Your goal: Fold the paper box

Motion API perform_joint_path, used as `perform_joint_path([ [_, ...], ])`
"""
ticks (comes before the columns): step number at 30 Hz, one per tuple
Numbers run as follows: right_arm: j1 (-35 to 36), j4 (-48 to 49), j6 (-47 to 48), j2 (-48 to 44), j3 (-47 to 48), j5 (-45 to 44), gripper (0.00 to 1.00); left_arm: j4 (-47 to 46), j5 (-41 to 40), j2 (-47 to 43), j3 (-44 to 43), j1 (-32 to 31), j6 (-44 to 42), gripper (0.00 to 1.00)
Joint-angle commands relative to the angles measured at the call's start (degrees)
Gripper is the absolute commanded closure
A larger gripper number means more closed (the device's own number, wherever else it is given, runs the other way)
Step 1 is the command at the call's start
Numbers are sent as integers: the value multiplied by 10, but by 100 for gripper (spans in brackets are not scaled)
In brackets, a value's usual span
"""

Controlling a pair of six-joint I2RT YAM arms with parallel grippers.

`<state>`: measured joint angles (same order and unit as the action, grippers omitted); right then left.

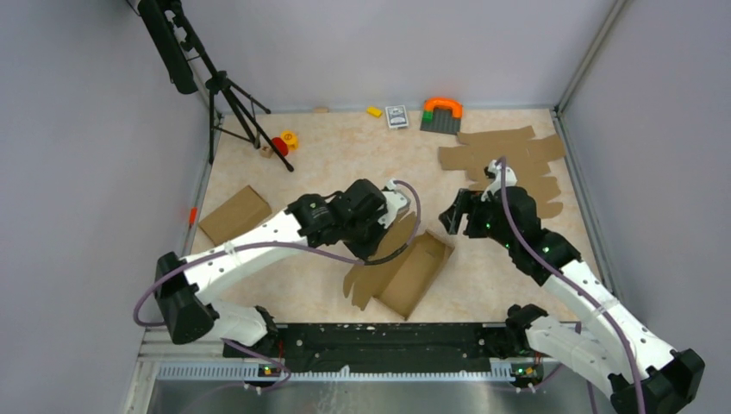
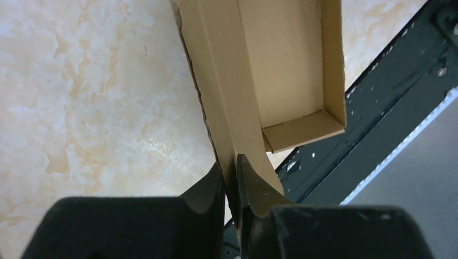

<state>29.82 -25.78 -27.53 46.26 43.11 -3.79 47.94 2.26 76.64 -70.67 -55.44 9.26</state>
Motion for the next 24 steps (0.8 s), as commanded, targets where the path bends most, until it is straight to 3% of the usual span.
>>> perform_joint_path([
  [1, -11, -5, -34, -6, -19, 54, 23, 102, 30, 70, -81, 0, -111, 86],
  [4, -23, 5, -47, -13, -46, 49, 23, 129, 25, 113, -117, 2, -151, 82],
  [6, -35, 20, -57, -21, -69, 50, 23, 132, 32, 134, -136, 6, -162, 73],
  [9, -59, 28, -67, -21, -95, 49, 23, 129, 67, 155, -161, 22, -145, 38],
  [11, -78, 39, -67, -16, -111, 61, 23, 125, 89, 161, -175, 45, -120, 9],
  [12, -89, 46, -66, -13, -118, 70, 23, 121, 95, 158, -179, 56, -109, 2],
  [17, -155, 88, -45, 32, -137, 168, 23, 97, 8, 95, -159, 86, -54, 1],
  [20, -161, 123, 24, 63, -131, 293, 24, 104, -82, 41, -131, 87, 4, 1],
  [24, -160, 119, 92, 94, -111, 344, 33, 216, -165, -4, -136, 87, 152, 1],
])
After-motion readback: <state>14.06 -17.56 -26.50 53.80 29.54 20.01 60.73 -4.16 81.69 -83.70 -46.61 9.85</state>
